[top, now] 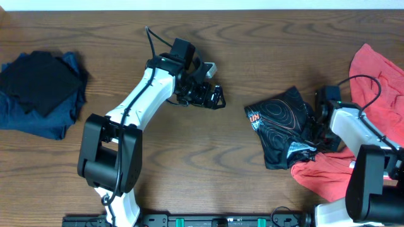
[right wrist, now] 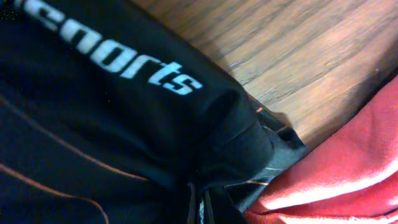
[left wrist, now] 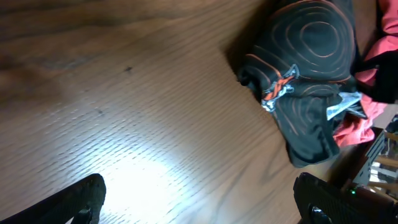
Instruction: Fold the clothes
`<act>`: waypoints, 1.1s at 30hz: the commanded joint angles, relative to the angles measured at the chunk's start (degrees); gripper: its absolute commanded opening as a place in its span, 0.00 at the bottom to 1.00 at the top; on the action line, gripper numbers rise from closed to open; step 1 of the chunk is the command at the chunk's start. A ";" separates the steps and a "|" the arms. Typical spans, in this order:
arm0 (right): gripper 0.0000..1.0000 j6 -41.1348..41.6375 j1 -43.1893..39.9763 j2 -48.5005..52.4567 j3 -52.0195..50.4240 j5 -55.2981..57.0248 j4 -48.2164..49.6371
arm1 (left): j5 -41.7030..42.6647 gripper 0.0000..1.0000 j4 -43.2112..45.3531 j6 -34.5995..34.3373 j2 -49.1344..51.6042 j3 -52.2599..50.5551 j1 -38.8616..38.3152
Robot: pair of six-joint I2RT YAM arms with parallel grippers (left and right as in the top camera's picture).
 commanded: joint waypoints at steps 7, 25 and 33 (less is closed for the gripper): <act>0.07 0.66 3.93 0.79 -4.44 -3.45 1.25 | 1.75 0.98 10.27 -6.10 0.59 -3.04 -4.79; 0.08 0.61 3.93 0.79 -4.44 -3.48 0.39 | 3.82 0.98 27.19 -6.05 11.96 -3.13 -10.82; 0.08 0.61 3.93 0.79 -4.44 -3.45 0.20 | 3.98 1.00 29.35 -5.86 14.71 -3.13 -14.75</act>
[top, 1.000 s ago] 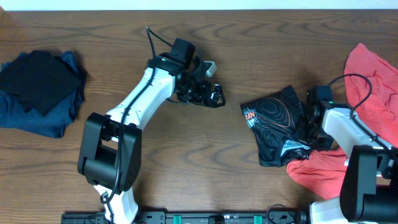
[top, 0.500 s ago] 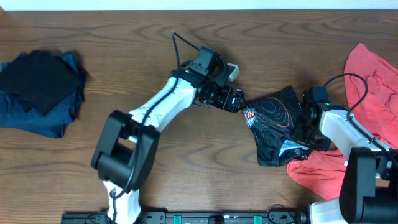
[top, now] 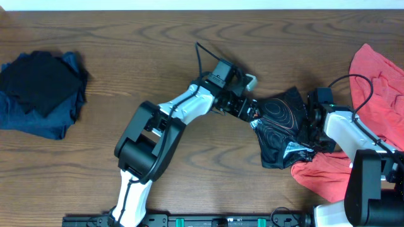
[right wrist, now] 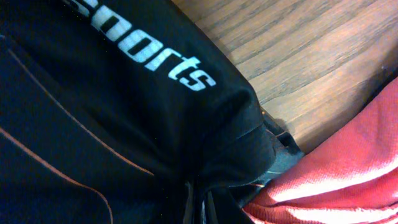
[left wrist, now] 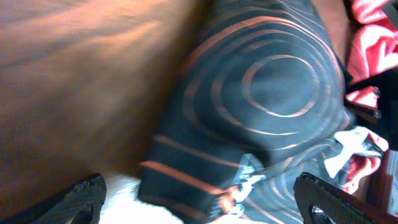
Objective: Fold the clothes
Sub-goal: 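Reach the left gripper to the jersey's left side and grasp it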
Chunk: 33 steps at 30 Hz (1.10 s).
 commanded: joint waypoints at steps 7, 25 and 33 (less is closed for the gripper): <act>0.08 0.61 0.96 1.97 -2.78 -5.55 -0.59 | 0.17 0.76 1.73 -0.11 3.04 -0.24 -2.99; 0.09 0.57 0.96 1.97 -2.78 -5.35 -1.40 | -3.04 0.81 9.92 -1.68 3.04 -0.24 -3.39; 0.09 -0.07 0.96 1.97 -2.78 -5.33 -1.88 | -3.89 0.06 12.57 -1.64 3.15 -0.24 -4.28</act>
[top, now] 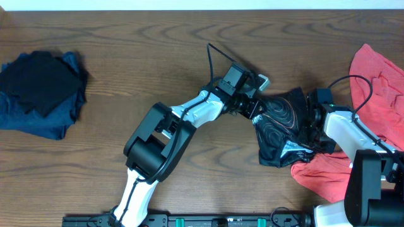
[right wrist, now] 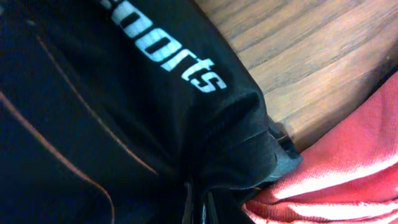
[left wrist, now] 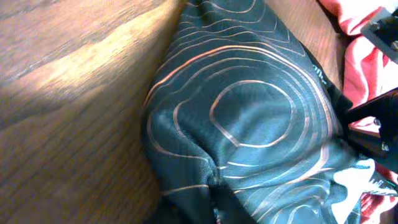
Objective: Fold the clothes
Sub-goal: 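Reach the left gripper to the jersey's left side and grasp it, then carry the black jersey leftward with the left gripper onto the clothing pile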
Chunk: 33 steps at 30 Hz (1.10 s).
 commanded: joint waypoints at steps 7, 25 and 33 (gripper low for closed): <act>0.08 -0.04 0.94 1.97 -2.78 -4.90 -0.70 | 1.31 0.06 0.02 -1.09 -0.79 -0.15 0.85; 0.25 -4.09 0.87 -15.98 8.00 -4.52 -9.84 | -2.19 0.06 -6.88 -1.33 -10.40 -0.17 15.30; 0.34 -5.20 0.87 -26.53 8.76 -4.52 -10.36 | -2.23 0.06 -7.69 0.31 -10.43 -0.15 25.18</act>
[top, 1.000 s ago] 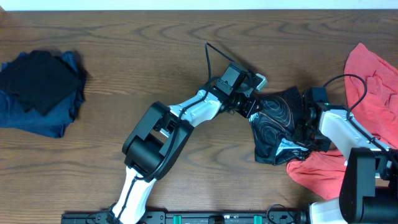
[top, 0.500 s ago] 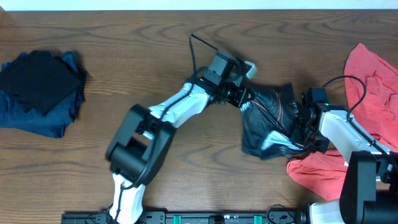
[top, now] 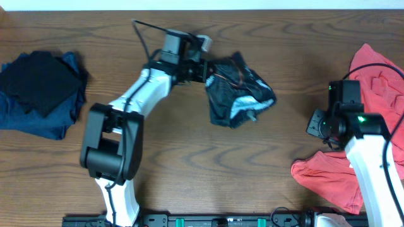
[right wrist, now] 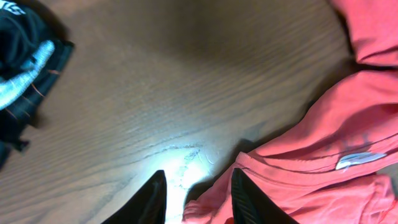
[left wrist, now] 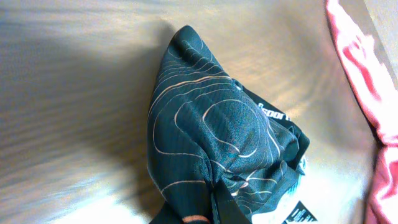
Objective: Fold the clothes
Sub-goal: 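Carry the black jersey leftward with the left gripper onto the clothing pile, then release the jersey on the pile and lift the left gripper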
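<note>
A black sports garment with orange contour lines (top: 237, 88) hangs bunched over the upper middle of the table, also filling the left wrist view (left wrist: 217, 143). My left gripper (top: 203, 68) is shut on its left edge (left wrist: 214, 199). My right gripper (top: 320, 123) stands open over bare wood beside the red shirt (top: 372, 120), with nothing between its fingers (right wrist: 196, 199). In the right wrist view the black garment (right wrist: 22, 68) shows at the far left and the red shirt (right wrist: 323, 162) at the right.
A dark blue and black pile of clothes (top: 39, 91) lies at the table's left edge. The red shirt spreads along the right edge down to the front. Bare wood (top: 208, 170) lies between them.
My left gripper has carried the black garment from the right side to the upper middle of the table. My right gripper has let go of it, opened and stands beside the red shirt.
My left gripper was open over bare wood while the right held the black garment next to the red shirt. The left then reached the garment and shut on it. Now the right has released, and the left holds the garment alone at the upper middle.
</note>
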`<act>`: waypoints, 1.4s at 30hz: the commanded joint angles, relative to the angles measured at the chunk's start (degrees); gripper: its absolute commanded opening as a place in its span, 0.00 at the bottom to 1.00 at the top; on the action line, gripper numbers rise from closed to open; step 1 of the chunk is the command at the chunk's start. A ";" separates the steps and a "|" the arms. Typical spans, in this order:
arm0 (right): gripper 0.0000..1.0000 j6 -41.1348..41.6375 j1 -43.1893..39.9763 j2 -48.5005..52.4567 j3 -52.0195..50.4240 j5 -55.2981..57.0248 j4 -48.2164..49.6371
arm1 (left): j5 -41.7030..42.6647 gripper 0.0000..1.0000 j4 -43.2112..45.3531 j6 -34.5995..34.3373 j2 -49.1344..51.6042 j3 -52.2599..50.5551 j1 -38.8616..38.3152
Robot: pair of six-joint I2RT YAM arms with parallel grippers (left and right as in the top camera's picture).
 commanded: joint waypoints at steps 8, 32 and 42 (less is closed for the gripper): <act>0.32 -0.98 0.31 -5.79 0.87 0.22 -3.52 | -9.16 0.06 -1.07 5.88 -0.59 0.28 13.55; 0.30 -0.96 0.31 -5.77 0.87 0.20 -4.72 | -27.45 0.06 -6.67 18.75 -13.22 12.76 43.69; 0.29 -0.94 0.31 -5.77 0.87 0.20 -4.94 | -26.86 0.07 -9.05 15.04 -13.16 12.81 53.86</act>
